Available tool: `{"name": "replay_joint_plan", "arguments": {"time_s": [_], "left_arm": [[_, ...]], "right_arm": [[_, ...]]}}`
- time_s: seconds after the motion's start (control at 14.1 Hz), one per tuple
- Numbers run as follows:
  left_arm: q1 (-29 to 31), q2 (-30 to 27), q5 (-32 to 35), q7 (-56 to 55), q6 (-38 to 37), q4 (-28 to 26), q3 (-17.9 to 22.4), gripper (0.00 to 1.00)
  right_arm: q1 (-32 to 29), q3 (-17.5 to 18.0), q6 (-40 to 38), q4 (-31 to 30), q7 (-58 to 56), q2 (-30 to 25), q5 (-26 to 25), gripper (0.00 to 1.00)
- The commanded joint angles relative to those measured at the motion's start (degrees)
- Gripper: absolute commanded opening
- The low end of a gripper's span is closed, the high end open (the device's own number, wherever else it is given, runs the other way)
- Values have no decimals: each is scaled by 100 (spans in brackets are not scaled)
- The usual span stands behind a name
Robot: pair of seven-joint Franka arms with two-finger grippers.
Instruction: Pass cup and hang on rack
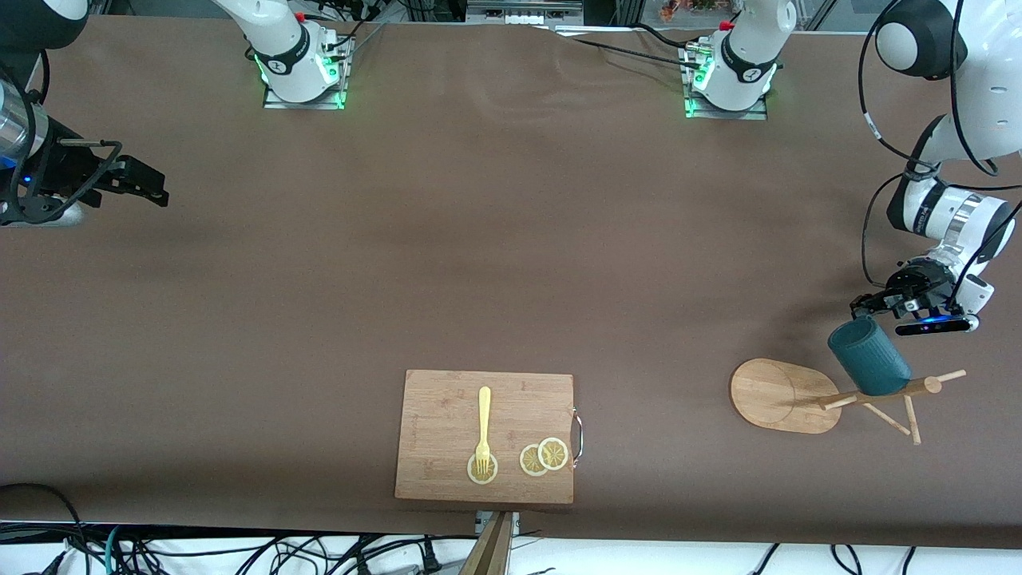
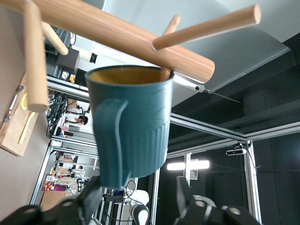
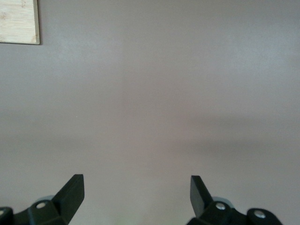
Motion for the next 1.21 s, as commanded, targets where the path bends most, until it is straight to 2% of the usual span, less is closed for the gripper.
{"name": "replay_joint_plan", "arguments": {"time_s": [0.0,0.35,0.57,0.78,0.99,1.14], "left_arm": [[45,29,248,-14,-288,170,-6,100],[80,-234,1959,337,-386,161,143,100],[71,-568,3032,346,-824,187,196,100],[-16,-1041,4376,373,-817,485,187,100],[-376,-1648,5817,277,-756,1223,187,100],[-561,-2026,6443,206,-502,1505,187,100]], "right_arm": [[2,4,15,69,38,14,-9,100],[-16,-22,41,60,20,22,17,100],[-24,-49,269,69,20,57,18,100],[-33,-49,314,60,12,57,17,100],[-16,-49,401,87,81,66,17,100],[-16,-40,542,95,117,171,35,100]]}}
